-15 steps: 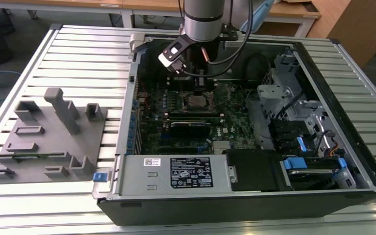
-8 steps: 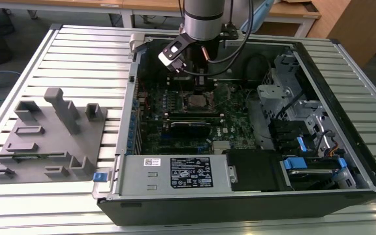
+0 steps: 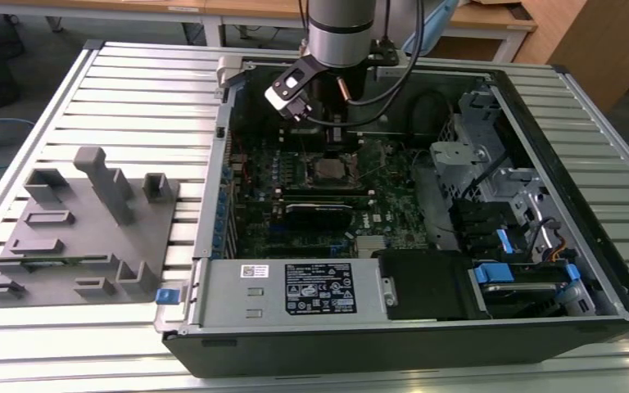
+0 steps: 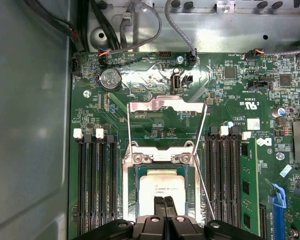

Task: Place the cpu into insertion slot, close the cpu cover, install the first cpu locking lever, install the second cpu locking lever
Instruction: 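Close the cpu cover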

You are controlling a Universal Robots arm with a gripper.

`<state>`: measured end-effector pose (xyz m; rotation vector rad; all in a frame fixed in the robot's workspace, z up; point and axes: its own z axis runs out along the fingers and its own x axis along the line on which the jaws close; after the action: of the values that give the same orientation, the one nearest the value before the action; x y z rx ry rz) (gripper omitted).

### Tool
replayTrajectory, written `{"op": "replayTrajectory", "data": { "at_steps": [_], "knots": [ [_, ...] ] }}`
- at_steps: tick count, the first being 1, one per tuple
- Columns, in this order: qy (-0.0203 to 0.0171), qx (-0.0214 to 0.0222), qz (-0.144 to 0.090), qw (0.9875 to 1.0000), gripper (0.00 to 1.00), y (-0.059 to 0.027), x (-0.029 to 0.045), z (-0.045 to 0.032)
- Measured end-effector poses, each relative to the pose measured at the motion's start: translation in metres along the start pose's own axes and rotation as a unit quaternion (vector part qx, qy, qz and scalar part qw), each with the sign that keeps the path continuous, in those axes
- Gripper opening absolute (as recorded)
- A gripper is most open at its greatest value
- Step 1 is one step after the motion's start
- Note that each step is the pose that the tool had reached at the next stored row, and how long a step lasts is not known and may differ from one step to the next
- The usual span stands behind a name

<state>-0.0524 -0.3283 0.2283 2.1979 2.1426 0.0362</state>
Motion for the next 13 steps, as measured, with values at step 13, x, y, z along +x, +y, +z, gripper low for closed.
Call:
{"op": "replayTrajectory", "data": {
  "at_steps": [13],
  "knots": [
    [0.0, 0.0, 0.0, 1.0, 0.11, 0.0004, -0.0002, -0.0056]
  ]
}}
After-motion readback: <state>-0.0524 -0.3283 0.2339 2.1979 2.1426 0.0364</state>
